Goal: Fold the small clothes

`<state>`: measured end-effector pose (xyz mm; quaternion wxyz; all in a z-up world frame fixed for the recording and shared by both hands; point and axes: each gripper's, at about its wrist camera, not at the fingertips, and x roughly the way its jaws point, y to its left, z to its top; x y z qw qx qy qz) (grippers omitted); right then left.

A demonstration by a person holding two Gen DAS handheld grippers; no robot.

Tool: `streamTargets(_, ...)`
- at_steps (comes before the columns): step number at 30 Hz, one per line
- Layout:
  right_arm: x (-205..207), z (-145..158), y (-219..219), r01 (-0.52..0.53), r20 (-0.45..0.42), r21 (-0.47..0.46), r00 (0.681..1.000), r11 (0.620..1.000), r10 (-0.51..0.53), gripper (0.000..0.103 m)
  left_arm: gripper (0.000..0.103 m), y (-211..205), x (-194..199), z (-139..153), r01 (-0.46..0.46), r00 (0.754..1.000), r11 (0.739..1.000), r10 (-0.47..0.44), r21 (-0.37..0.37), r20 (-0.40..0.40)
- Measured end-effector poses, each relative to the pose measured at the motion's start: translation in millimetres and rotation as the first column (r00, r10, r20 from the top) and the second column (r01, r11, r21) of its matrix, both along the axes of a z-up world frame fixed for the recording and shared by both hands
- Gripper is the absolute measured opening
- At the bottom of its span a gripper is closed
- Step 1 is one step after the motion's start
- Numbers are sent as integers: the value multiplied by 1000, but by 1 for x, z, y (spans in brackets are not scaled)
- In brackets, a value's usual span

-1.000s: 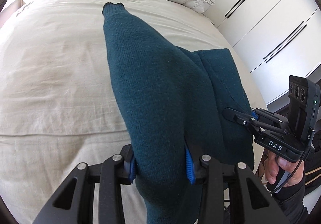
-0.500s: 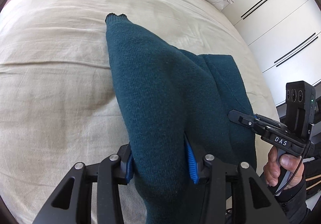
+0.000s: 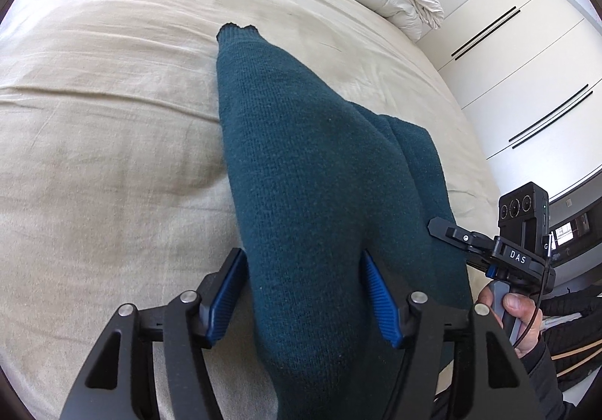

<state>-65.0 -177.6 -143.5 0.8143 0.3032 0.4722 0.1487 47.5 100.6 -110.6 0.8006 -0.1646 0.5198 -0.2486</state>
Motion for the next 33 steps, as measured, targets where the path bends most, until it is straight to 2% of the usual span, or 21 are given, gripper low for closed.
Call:
streamTargets(5, -19, 12, -15, 66, 26, -6, 997, 998, -66, 45, 66, 12, -23, 26, -43, 991, 998, 38, 36, 124)
streamTargets(7, -32, 24, -20, 113, 52, -52, 993, 992, -110, 45, 73, 14, -35, 43, -63, 979, 995, 47, 73, 196)
streamTargets(9, -46, 39, -21, 159, 88, -128, 985, 979, -148, 45, 86, 13, -51, 61, -87, 955, 989, 49, 116, 294)
streamTargets(11, -61, 58, -13, 199, 134, -233, 976, 952, -172, 46, 94, 9, -71, 85, -135, 906, 976, 51, 171, 421)
streamTargets(12, -68, 68, -7, 215, 167, -282, 971, 935, -173, 46, 101, 7, -82, 97, -169, 871, 965, 52, 199, 488)
streamTargets(13, -77, 79, 0, 233, 206, -326, 963, 916, -171, 47, 103, 6, -93, 110, -205, 835, 955, 55, 216, 547)
streamTargets(15, -94, 104, 12, 281, 297, -397, 940, 874, -167, 52, 103, 4, -113, 135, -264, 757, 939, 59, 222, 651)
streamTargets(16, -102, 117, 18, 311, 345, -416, 923, 855, -168, 61, 103, 3, -122, 146, -291, 719, 929, 56, 227, 693)
streamTargets(17, -111, 130, 23, 344, 394, -423, 903, 839, -171, 73, 103, 1, -130, 156, -313, 685, 922, 52, 229, 727)
streamTargets(19, -130, 156, 30, 420, 501, -404, 845, 813, -188, 89, 103, 0, -144, 177, -329, 624, 917, 34, 223, 780)
streamTargets(20, -141, 170, 33, 461, 554, -385, 808, 799, -200, 96, 103, -1, -151, 185, -338, 596, 917, 34, 212, 802)
streamTargets(21, -152, 183, 35, 502, 606, -365, 767, 784, -209, 98, 103, -1, -157, 192, -357, 578, 911, 43, 205, 815)
streamTargets(22, -162, 197, 36, 539, 654, -345, 725, 768, -215, 99, 103, -1, -160, 199, -371, 578, 906, 55, 202, 814)
streamTargets(24, -180, 221, 39, 616, 724, -325, 651, 718, -230, 103, 103, 1, -162, 211, -364, 592, 914, 76, 182, 803)
streamTargets(25, -186, 231, 40, 645, 748, -317, 621, 695, -235, 103, 103, 3, -161, 215, -364, 597, 916, 90, 169, 797)
streamTargets(27, -198, 249, 42, 668, 776, -303, 587, 680, -230, 103, 103, 4, -162, 220, -381, 598, 911, 113, 158, 793)
streamTargets(29, -208, 262, 45, 668, 788, -289, 573, 686, -226, 103, 103, 5, -159, 219, -389, 617, 906, 123, 166, 777)
streamTargets(30, -210, 267, 46, 658, 786, -290, 578, 695, -218, 103, 103, 5, -158, 217, -391, 634, 905, 130, 170, 763)
streamTargets(31, -212, 270, 48, 643, 779, -301, 592, 704, -207, 103, 103, 5, -155, 213, -387, 657, 905, 137, 175, 742)
streamTargets(33, -210, 271, 52, 609, 739, -347, 646, 713, -192, 103, 103, 4, -152, 203, -370, 710, 911, 149, 184, 689)
